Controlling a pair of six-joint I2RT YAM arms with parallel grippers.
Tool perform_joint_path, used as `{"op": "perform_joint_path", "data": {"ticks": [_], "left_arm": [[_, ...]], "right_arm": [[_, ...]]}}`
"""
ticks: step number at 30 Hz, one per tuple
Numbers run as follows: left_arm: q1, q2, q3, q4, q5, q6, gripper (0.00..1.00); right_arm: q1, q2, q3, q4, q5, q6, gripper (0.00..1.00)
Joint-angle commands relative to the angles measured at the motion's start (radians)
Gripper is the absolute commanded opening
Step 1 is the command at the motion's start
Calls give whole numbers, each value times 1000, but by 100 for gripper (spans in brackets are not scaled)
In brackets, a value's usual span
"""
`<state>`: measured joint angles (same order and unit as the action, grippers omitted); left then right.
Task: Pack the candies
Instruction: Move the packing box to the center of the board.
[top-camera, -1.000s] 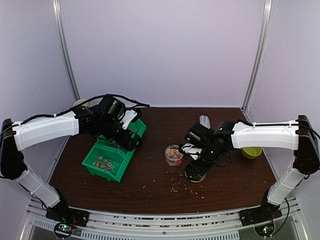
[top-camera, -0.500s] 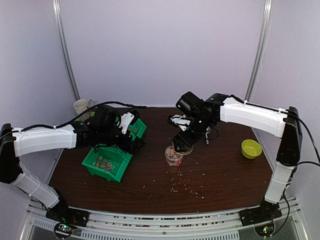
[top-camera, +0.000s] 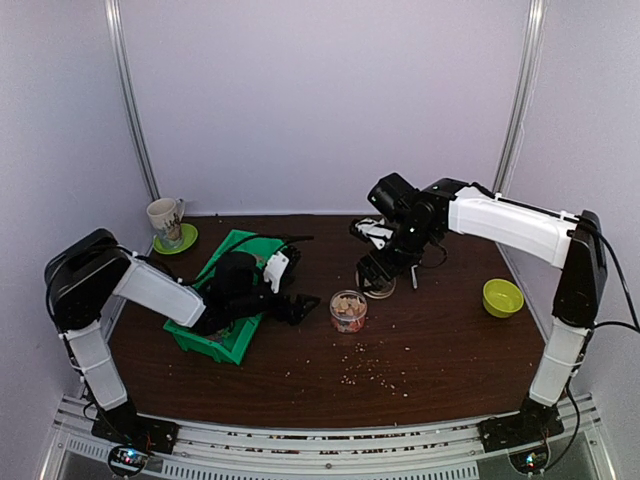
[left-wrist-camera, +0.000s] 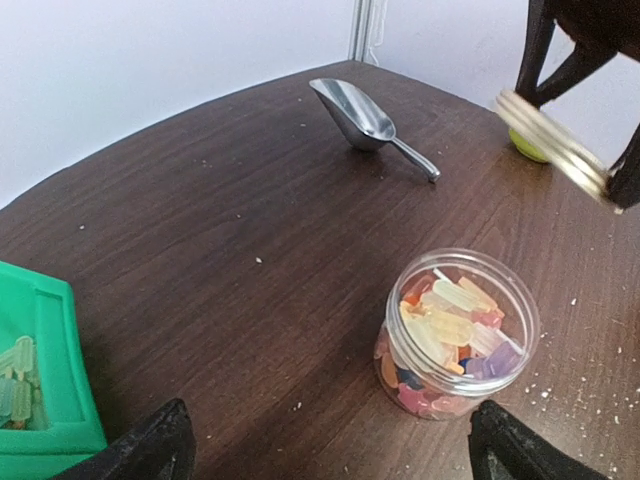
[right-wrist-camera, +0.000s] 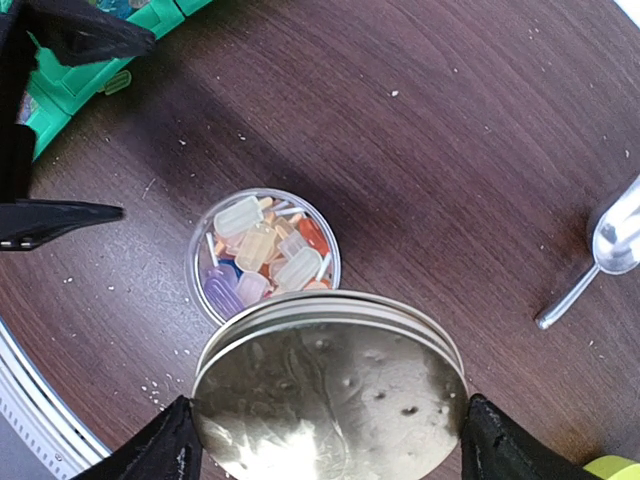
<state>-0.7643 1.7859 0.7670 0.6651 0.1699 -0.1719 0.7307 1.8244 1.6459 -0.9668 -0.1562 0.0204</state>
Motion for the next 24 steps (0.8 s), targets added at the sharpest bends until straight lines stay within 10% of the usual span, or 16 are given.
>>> {"op": "perform_joint_path", "data": {"ticks": [1,24], "left_arm": [[-17,104,-4,312,61,52,98],[-84,353,152,247,213,192,98]], "right_arm": [[-17,-82,-47,27,-16,-7,84],[-19,-163,-135,42,-8,11,85]]}}
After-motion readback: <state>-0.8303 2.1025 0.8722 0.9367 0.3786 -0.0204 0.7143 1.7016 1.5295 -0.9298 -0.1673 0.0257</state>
